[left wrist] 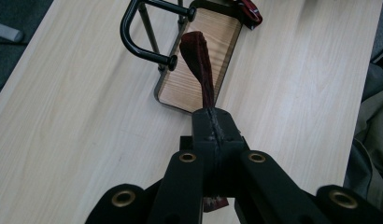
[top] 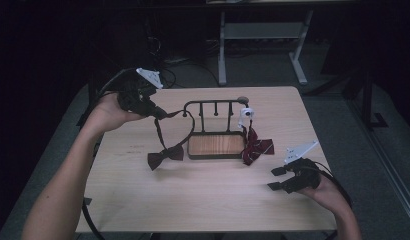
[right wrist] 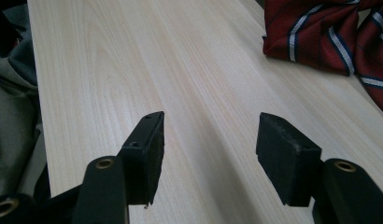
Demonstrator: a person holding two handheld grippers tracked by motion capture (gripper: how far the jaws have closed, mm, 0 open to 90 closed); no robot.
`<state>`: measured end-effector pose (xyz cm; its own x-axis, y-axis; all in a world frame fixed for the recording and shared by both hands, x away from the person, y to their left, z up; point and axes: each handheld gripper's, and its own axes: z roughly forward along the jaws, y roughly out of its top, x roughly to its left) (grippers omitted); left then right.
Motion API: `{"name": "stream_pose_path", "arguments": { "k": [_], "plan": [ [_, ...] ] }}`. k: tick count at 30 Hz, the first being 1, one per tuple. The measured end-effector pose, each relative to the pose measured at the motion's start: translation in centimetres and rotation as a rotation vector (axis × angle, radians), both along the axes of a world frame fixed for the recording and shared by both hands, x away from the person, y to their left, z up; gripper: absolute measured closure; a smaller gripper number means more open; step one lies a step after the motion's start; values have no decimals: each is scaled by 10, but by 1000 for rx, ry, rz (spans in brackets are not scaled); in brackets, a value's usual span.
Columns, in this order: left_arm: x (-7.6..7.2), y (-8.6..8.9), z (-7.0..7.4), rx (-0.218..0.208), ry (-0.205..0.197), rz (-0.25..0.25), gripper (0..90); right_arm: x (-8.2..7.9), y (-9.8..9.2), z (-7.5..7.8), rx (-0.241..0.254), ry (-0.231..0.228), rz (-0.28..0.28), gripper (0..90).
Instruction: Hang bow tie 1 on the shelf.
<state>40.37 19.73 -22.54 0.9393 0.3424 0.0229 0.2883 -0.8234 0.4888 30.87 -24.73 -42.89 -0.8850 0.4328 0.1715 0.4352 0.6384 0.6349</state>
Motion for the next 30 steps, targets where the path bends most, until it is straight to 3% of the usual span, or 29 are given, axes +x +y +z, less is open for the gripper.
{"name": "stream_pose_path", "arguments": {
  "k": [23, 30],
  "plan": [
    [38, -5, -16, 44, 46, 57, 896, -5, -9, 4, 10, -3, -27, 417],
    [45, -7, -22, 82, 55, 65, 895, -5, -10, 4, 13, -1, -29, 417]
  ]
}}
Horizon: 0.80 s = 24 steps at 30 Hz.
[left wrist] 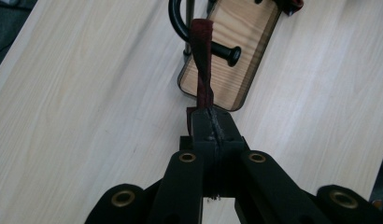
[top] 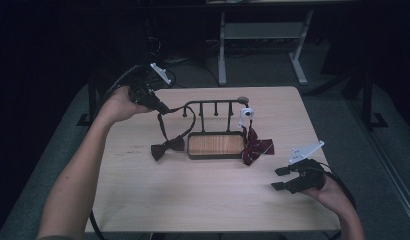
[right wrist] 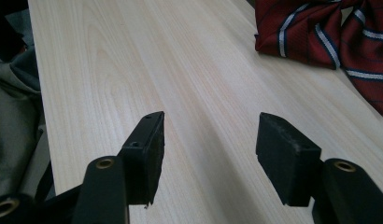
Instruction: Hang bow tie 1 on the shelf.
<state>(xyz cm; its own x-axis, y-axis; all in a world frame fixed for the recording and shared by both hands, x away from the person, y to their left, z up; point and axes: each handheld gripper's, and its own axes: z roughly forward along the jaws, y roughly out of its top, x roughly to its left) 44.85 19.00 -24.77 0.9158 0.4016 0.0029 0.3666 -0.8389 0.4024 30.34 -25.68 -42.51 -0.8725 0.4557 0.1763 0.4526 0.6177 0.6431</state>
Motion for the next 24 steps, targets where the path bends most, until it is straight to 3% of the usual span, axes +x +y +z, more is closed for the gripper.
{"name": "stream_pose_path", "arguments": {
  "k": [12, 18, 24],
  "plan": [
    [2, 1, -2, 12, -1, 32, 851, 0, -2, 1, 2, -6, -1, 417],
    [-1, 0, -3, 31, -8, 20, 820, 0, -2, 2, 1, -9, -5, 416],
    [-7, 3, -5, 18, -8, 23, 797, 0, -3, 1, -1, -8, -9, 411]
  ]
}}
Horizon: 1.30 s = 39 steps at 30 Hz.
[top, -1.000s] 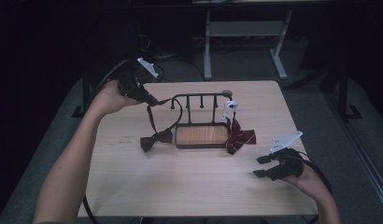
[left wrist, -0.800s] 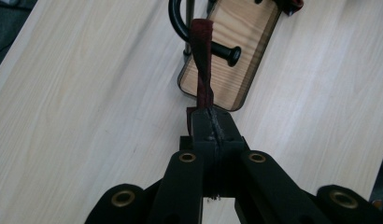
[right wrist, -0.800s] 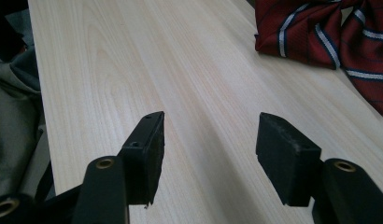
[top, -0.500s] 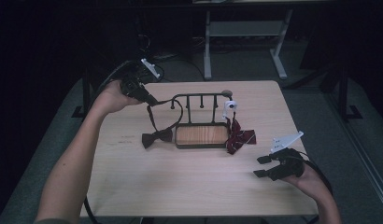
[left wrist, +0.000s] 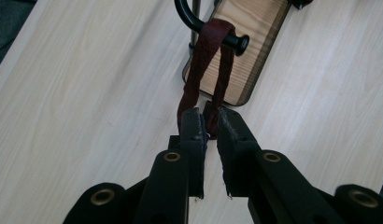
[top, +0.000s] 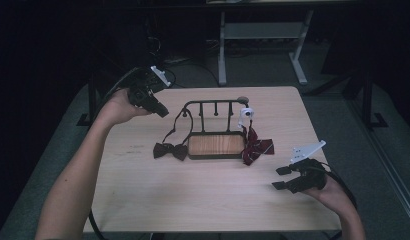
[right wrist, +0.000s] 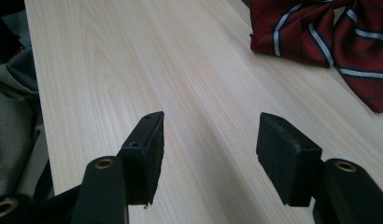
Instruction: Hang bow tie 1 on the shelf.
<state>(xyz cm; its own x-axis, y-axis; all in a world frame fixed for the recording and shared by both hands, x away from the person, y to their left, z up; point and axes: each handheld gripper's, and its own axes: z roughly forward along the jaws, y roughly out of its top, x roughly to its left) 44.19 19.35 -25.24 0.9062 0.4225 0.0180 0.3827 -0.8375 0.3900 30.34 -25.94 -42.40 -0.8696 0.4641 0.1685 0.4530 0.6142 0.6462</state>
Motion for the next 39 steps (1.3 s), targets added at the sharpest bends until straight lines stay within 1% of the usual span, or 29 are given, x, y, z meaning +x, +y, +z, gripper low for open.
{"name": "stream_pose_path", "arguments": {
  "k": [3, 5, 7, 8, 10, 11, 13, 18, 21, 23, 25, 30, 31, 32, 34, 36, 37, 38, 39],
  "plan": [
    [-4, 2, -1, -6, -1, -2, 787, 0, 0, 0, -2, 7, -10, 404],
    [-6, 3, -2, -11, 0, -6, 784, 0, -1, 0, -3, 4, -12, 402],
    [-7, 4, -3, -6, 5, -8, 781, 1, -2, 0, -8, -4, -17, 397],
    [-8, 4, -4, -3, 7, -9, 775, 0, -3, 0, -2, 1, -19, 397],
    [-10, 5, -4, -7, 3, -18, 770, 0, -3, 1, -8, 0, -23, 393],
    [-12, 5, -5, -14, 5, -14, 770, 0, -4, 2, -8, 3, -31, 388],
    [-14, 5, -6, -12, 4, -17, 766, 0, -5, 2, -5, -4, -35, 386],
    [-18, 8, -10, -20, 4, -15, 751, -1, -6, 4, -9, -5, -45, 381],
    [-22, 9, -10, -13, 6, -15, 730, -1, -7, 4, -5, -8, -49, 378],
    [-25, 9, -10, -26, -1, -21, 726, -1, -7, 4, -7, -8, -50, 376],
    [-28, 9, -12, -27, -5, -26, 720, -1, -7, 5, -9, -7, -51, 373],
    [-32, 12, -16, -31, 1, -25, 703, 0, -6, 5, -13, -12, -52, 368],
    [-34, 13, -17, -36, -5, -27, 697, 0, -6, 5, -13, -12, -52, 368],
    [-36, 13, -18, -46, 0, -24, 697, 0, -6, 6, -13, -14, -52, 367],
    [-37, 15, -19, -50, -2, -31, 697, -1, -6, 6, -14, -13, -55, 366],
    [-38, 16, -22, -54, 1, -23, 693, 0, -6, 6, -16, -14, -55, 366],
    [-38, 17, -23, -55, -2, -27, 691, 0, -6, 6, -16, -12, -56, 365],
    [-39, 18, -23, -52, 5, -20, 688, 0, -7, 6, -15, -12, -57, 365],
    [-40, 19, -24, -55, 0, -20, 685, 0, -7, 6, -14, -13, -57, 364]
  ]
}}
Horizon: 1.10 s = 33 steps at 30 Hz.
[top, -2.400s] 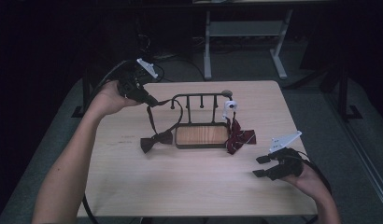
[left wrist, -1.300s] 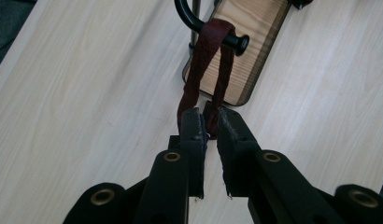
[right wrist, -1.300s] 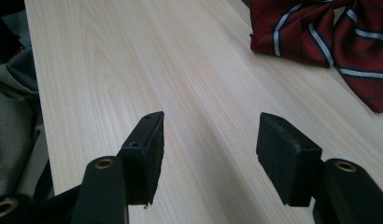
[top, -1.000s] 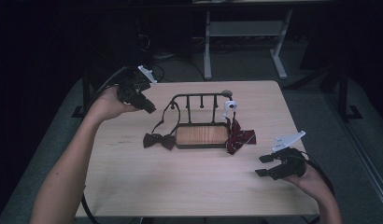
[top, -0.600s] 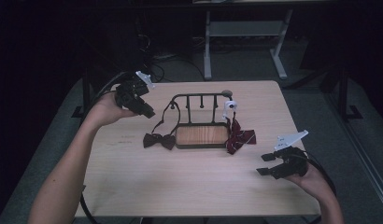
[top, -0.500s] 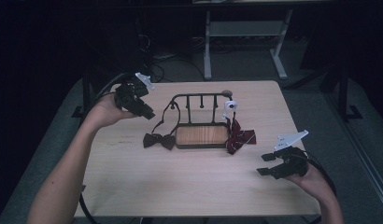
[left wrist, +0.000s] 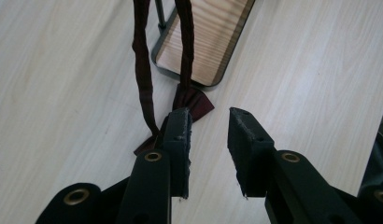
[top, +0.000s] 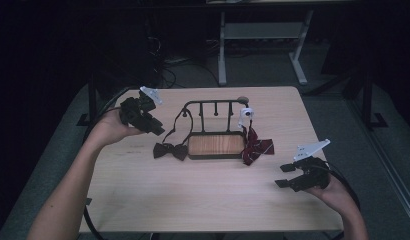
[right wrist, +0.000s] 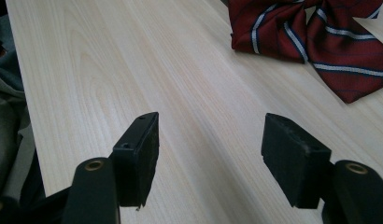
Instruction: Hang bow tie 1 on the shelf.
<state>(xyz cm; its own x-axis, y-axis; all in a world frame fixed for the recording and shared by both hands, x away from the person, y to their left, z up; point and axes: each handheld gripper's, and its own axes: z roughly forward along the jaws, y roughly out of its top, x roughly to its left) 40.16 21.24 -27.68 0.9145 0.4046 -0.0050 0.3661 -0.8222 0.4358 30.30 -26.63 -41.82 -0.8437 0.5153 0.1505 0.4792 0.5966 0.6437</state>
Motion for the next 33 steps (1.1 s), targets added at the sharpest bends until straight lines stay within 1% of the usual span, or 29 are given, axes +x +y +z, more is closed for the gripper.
{"name": "stream_pose_path", "arguments": {
  "k": [6, 8, 13, 17, 19, 25, 33],
  "plan": [
    [-4, 4, -6, -16, 1, 4, 674, 0, -1, 0, 0, 9, -8, 360],
    [-5, 5, -8, -11, 2, 1, 669, 0, -1, 0, 1, 7, -6, 359],
    [-9, 4, -13, -18, 4, 1, 647, 0, -2, 0, 2, 1, -6, 358],
    [-13, 3, -16, -16, 5, -11, 643, 0, -2, 0, -2, 0, -7, 358],
    [-15, 3, -17, -13, -2, -16, 640, 0, -2, -1, 0, 2, -8, 358],
    [-19, 5, -20, -25, -9, -20, 624, 0, -1, -1, -3, 6, -9, 357],
    [-23, 9, -30, -33, -6, -17, 608, 0, -2, -2, -3, 8, -14, 356]
  ]
}}
